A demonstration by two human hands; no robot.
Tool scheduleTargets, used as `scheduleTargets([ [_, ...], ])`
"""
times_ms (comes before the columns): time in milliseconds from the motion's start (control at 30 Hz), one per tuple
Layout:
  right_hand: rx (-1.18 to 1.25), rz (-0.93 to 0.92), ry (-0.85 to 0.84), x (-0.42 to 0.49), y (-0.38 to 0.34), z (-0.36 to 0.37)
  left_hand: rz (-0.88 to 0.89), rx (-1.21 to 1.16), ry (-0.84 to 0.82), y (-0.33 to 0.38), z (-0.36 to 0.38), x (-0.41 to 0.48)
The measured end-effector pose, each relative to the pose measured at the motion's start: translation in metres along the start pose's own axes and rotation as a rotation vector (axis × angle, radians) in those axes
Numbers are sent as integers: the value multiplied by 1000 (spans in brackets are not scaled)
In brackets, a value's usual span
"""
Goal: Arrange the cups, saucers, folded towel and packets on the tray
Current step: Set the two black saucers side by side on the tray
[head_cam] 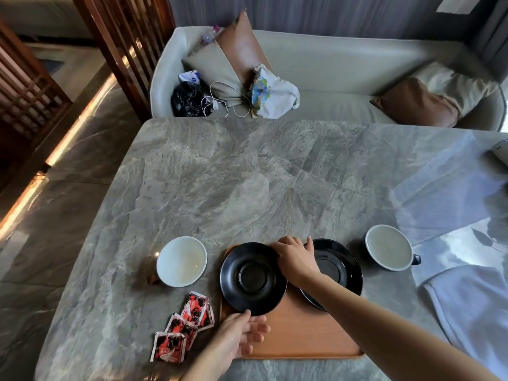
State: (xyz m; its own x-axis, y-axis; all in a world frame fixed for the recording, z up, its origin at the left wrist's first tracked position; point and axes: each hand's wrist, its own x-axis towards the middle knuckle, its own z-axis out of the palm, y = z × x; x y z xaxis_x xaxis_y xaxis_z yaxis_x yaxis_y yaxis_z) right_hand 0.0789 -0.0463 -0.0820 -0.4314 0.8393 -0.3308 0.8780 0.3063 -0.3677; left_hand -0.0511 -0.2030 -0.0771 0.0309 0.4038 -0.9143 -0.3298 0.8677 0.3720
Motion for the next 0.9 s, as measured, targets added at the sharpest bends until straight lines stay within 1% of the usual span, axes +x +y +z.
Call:
scheduleTargets([
  [100, -1, -3, 8, -2, -1, 0, 4, -5, 3, 0, 0, 1],
  [300, 10, -12, 86, -8, 0, 4, 26, -5, 42, -1, -2, 3],
  [467, -46, -18, 54, -5, -1, 0, 49, 17, 49, 0, -3, 4],
  [767, -40, 2, 79, -6, -3, 2, 42, 17, 42, 2, -3, 3],
  [900, -12, 45, 102, -7, -6, 3, 36, -2, 33, 5, -2, 1],
])
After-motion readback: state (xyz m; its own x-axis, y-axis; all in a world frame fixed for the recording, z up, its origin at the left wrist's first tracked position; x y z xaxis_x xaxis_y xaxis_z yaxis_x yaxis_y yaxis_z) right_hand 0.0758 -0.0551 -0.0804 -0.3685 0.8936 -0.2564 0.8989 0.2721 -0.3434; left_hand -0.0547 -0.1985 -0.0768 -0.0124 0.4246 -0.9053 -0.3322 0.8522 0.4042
